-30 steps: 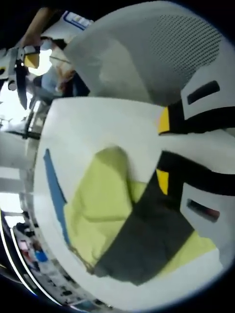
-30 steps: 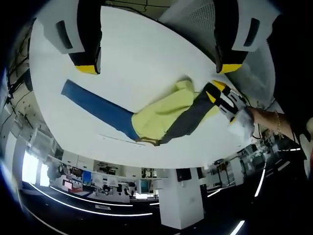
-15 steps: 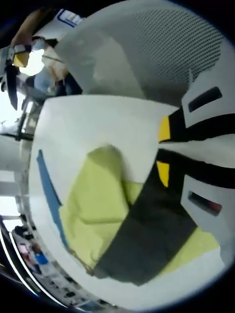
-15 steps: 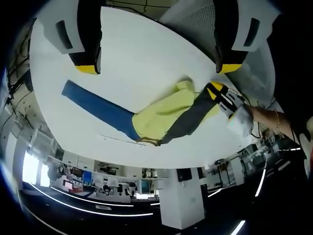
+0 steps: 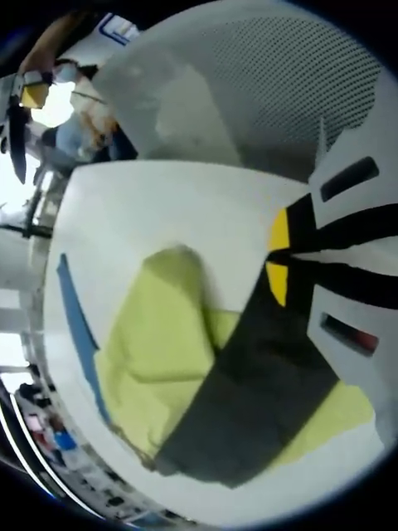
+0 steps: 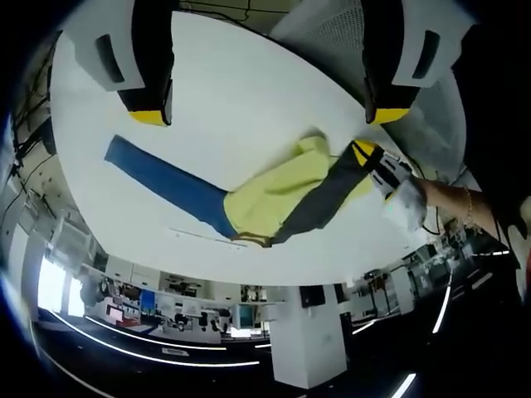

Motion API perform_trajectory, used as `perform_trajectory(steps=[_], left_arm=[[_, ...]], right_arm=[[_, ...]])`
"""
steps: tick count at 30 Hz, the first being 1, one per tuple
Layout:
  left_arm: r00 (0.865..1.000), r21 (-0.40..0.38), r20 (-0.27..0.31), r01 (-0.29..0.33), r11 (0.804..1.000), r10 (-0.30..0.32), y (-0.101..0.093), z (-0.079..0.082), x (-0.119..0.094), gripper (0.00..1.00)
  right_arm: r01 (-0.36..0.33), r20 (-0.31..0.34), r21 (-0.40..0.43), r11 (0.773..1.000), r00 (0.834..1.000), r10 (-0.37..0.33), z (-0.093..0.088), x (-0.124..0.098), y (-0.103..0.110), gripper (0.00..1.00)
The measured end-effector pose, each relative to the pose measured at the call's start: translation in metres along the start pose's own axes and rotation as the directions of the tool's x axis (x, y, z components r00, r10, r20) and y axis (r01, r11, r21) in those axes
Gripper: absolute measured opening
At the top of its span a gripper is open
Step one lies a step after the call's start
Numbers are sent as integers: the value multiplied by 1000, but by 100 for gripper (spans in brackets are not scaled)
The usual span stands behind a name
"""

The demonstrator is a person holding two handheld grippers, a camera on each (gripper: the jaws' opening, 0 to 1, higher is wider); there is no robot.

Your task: Fold the garment on the visible template until the final outline fits inside the template.

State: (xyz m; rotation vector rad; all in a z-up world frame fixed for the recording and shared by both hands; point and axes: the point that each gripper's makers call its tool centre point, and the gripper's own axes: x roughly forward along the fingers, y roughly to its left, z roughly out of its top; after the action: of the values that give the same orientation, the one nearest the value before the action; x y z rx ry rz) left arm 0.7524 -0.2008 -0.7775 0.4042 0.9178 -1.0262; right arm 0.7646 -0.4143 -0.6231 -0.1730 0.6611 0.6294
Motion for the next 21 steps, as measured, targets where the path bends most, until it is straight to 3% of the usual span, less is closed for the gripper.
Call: perform_trajectory(steps=[11,21], left_arm=[[1000,-15,-8,3,1000,-3,3,1,-4,0],[998,-55,51,-23,998,26,22,25,-31,0]], right_arm=[[-1,5,-6,1000,1000,1,4,0,0,95],[-6,16,-7,1000,1000,6,9,3,1,95]])
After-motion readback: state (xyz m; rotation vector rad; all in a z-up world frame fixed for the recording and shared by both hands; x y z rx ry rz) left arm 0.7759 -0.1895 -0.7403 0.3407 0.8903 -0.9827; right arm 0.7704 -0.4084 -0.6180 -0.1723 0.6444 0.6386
